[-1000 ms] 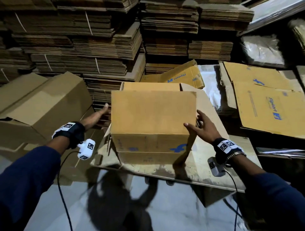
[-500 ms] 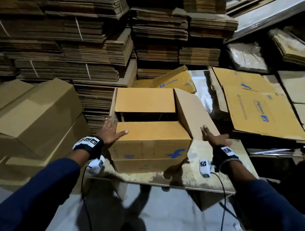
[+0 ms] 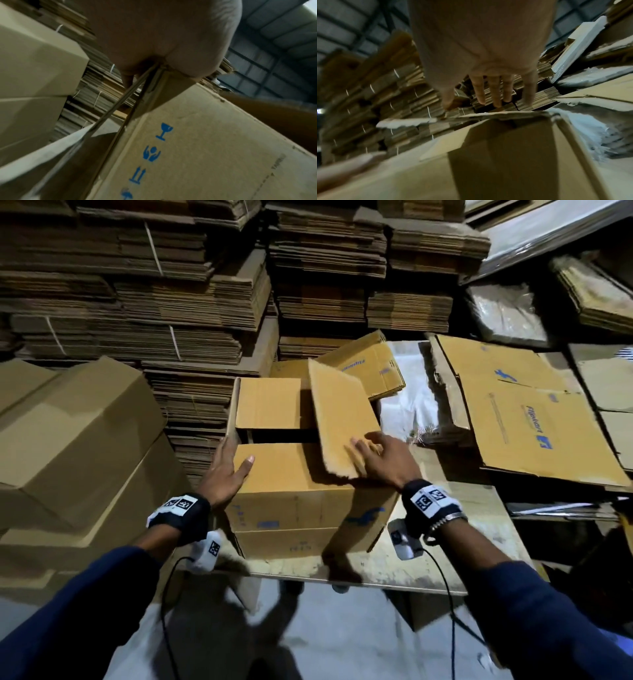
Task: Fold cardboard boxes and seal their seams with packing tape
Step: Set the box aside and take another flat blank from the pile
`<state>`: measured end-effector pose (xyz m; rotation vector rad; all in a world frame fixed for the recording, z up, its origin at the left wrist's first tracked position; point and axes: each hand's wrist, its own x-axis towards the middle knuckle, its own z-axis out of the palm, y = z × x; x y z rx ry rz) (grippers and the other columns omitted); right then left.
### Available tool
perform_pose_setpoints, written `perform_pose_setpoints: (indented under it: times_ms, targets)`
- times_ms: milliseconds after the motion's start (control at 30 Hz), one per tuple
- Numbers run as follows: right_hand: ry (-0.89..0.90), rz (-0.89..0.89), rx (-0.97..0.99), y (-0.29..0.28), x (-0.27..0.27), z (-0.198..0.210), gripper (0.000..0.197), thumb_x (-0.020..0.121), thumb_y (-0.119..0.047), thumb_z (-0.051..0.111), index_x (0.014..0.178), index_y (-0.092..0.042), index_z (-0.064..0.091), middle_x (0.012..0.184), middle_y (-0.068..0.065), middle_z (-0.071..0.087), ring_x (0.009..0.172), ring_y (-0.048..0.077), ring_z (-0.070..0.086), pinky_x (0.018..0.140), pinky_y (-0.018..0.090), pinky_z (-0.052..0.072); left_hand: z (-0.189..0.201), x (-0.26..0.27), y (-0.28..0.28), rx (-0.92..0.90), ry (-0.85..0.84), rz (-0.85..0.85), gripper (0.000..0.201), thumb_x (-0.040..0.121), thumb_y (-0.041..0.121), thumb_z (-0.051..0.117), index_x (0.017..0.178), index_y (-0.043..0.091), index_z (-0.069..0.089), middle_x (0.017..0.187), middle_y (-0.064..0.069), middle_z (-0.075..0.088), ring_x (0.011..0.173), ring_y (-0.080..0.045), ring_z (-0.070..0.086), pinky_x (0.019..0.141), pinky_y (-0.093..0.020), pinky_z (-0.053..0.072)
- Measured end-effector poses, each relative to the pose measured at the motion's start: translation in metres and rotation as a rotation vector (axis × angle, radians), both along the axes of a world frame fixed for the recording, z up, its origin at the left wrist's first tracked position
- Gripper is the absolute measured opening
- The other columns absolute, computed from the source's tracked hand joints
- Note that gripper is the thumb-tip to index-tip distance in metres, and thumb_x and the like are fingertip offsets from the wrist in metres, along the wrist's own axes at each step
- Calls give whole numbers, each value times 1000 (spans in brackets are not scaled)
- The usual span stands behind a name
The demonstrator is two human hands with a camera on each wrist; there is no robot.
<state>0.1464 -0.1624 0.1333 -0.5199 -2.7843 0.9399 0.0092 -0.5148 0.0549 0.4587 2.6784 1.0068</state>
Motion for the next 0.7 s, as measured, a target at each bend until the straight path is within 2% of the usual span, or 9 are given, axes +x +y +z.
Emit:
perform_pose_setpoints:
  times_ms: [133,233,300,333,400,467,533,633,700]
  targets:
    - [-238,-82,145,-2,-7,-36,107,67,-99,53,144,-26,39,162,12,27,150,37,24,111,66,38,-8,10,-15,254,-204,291,106,82,98,15,165,35,-3,175,-5,12,157,-34,23,125,-61,19]
    - [-258,-150,47,-1,-10,-43,130,56,-106,49,157,-29,21,160,19,31,142,44,40,111,60,42,-55,8,-31,331,-431,593,110,87,92,10,167,15,18,171,-14,21,155,-40,27,125,-56,24]
    - [-253,-158,12,0,-13,-42,134,52,-108,50,157,-29,19,155,19,40,133,43,51,108,58,47,-83,11,-39,360,-664,732,125,79,99,13,162,7,32,165,-25,29,150,-49,33,119,-63,32]
    - [-250,-162,2,1,-15,-42,135,50,-108,51,155,-29,20,153,19,43,130,43,53,106,57,47,-100,10,-45,417,-721,784,118,86,94,14,157,4,41,155,-32,42,140,-54,44,113,-63,40]
    - [-251,-166,-17,3,-16,-42,134,48,-107,54,152,-29,22,150,19,46,127,43,55,105,56,48,-81,25,-43,601,-799,854,86,105,70,16,142,1,54,104,-35,64,94,-48,60,88,-47,53]
    - [-252,-174,-29,2,-15,-41,131,49,-106,57,149,-28,25,147,18,48,126,42,55,104,54,48,-56,36,-39,797,-803,877,67,110,58,25,117,3,62,80,-20,62,80,-34,55,93,-42,49]
    - [-241,-189,-36,1,-13,-40,127,51,-102,61,147,-26,27,147,17,48,127,40,55,102,52,48,-36,38,-39,978,-728,969,43,111,46,38,102,9,58,90,-17,66,89,-32,57,95,-39,48]
    - [-223,-188,-54,-1,-12,-38,129,52,-101,62,150,-24,25,149,19,47,129,41,54,104,53,48,-7,28,-53,1044,-467,1021,25,104,37,46,109,17,60,95,-1,74,82,-18,60,66,-24,51]
    - [-223,-188,-52,-1,-13,-37,127,51,-100,63,146,-24,27,146,20,48,126,42,56,102,55,49,8,20,-66,1048,-297,1102,63,91,51,60,142,15,49,134,-6,67,109,-25,66,78,-33,60]
